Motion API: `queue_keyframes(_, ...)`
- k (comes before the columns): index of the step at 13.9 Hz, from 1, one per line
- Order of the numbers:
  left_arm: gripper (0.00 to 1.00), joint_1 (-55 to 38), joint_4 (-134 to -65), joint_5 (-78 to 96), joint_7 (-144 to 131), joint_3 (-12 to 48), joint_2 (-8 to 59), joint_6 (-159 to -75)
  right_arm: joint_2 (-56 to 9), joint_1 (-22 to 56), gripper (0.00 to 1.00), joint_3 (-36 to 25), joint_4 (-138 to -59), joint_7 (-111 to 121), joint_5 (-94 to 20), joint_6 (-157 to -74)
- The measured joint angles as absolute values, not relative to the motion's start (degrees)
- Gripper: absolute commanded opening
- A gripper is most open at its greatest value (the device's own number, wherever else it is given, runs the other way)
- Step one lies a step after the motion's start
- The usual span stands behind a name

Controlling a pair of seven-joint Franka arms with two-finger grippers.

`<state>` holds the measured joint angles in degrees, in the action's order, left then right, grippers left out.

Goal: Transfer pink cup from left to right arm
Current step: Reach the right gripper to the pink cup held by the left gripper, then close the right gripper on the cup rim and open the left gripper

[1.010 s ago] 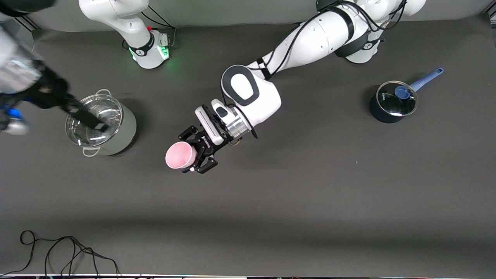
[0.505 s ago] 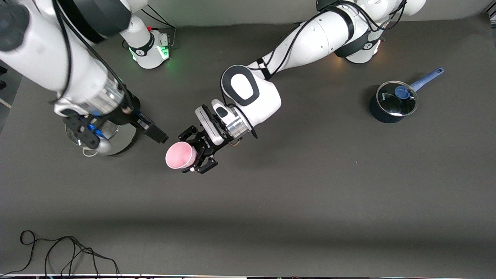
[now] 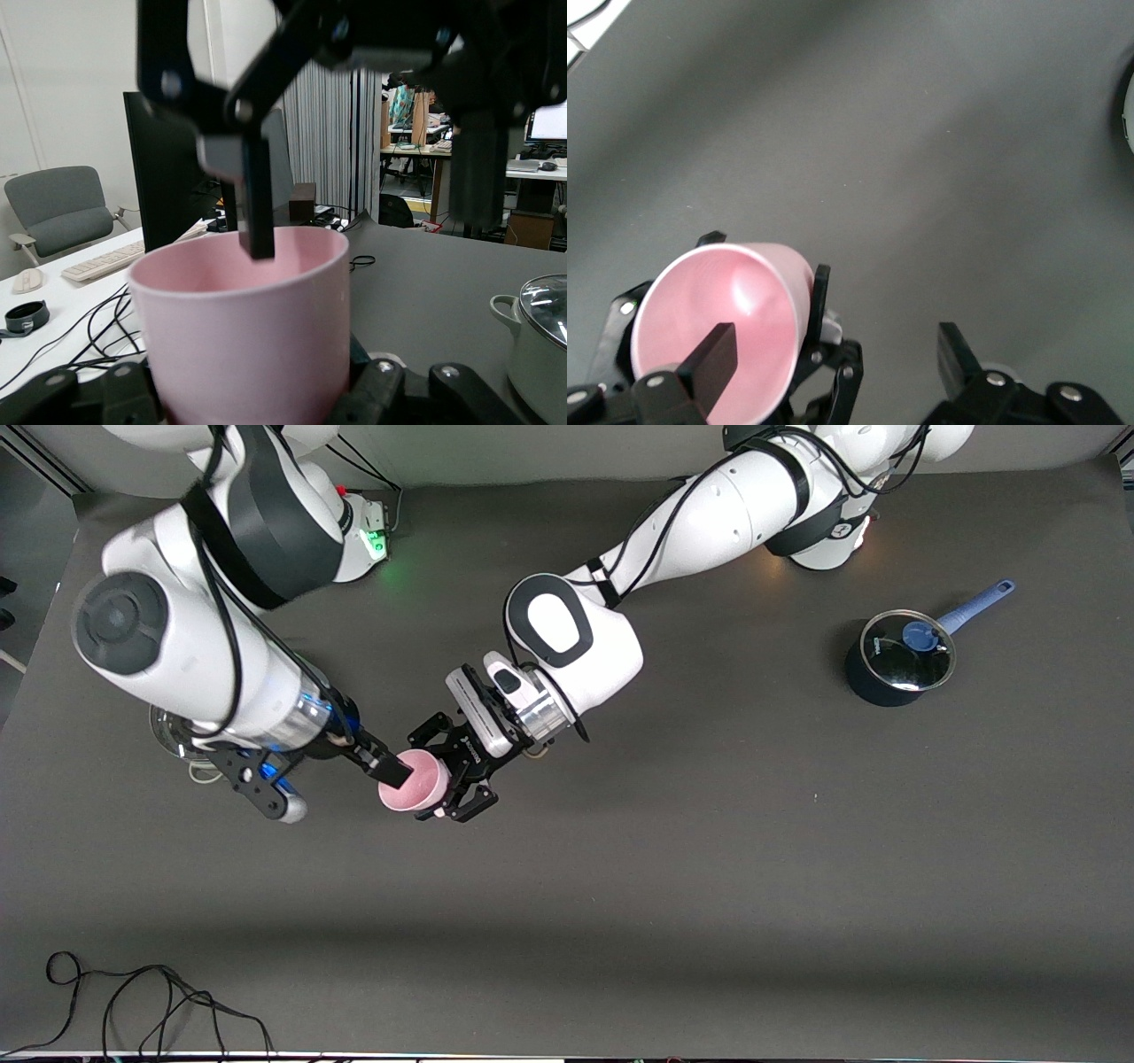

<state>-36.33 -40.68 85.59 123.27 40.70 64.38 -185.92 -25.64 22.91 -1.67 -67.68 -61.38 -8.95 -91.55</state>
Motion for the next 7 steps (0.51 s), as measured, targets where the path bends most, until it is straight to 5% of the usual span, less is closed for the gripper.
queue_keyframes(4, 0.0, -36.33, -40.68, 85.59, 123.24, 40.7, 64.38, -185.92, -26.71, 22.91, 0.85, -1.67, -67.17, -61.38, -8.96, -92.12)
queue_keyframes(7, 0.0, -36.33, -40.68, 85.59, 123.23, 40.69, 64.38, -185.92, -26.69, 22.92, 0.59, -1.67, -66.04, -61.38, -8.96, -92.11)
